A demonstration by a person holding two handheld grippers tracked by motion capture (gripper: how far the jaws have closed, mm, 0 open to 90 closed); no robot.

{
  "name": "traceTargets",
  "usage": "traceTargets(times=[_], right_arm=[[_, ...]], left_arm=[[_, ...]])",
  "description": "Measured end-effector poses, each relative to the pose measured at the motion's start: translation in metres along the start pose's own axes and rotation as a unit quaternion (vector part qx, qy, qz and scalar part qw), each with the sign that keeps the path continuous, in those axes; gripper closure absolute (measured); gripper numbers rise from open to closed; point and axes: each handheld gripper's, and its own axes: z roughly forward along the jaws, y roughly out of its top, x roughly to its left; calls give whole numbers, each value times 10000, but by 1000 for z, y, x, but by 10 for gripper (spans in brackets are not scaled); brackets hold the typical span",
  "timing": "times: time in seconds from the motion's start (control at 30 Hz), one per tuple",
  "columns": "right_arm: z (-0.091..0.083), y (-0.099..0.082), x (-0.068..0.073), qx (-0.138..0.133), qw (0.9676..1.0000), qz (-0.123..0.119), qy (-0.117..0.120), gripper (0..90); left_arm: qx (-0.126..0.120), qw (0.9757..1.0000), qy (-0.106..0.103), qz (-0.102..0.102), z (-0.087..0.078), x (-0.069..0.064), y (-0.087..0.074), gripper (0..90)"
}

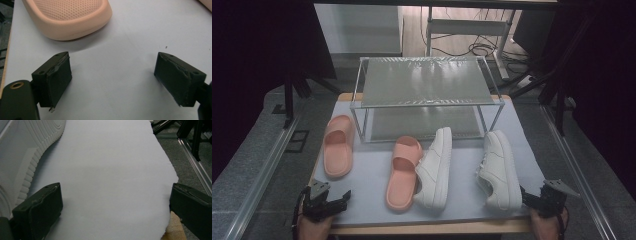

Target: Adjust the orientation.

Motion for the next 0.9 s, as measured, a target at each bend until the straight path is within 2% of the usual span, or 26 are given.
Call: traceTargets(times=[0.6,0.9], right_arm=[[2,1,-1,9,10000,73,-25,0],[2,1,-1,18,10000,86,-22,0]], left_arm=[[26,10000,49,-18,1,-1,1,129],[209,9996,153,-61,-1,-3,5,123]])
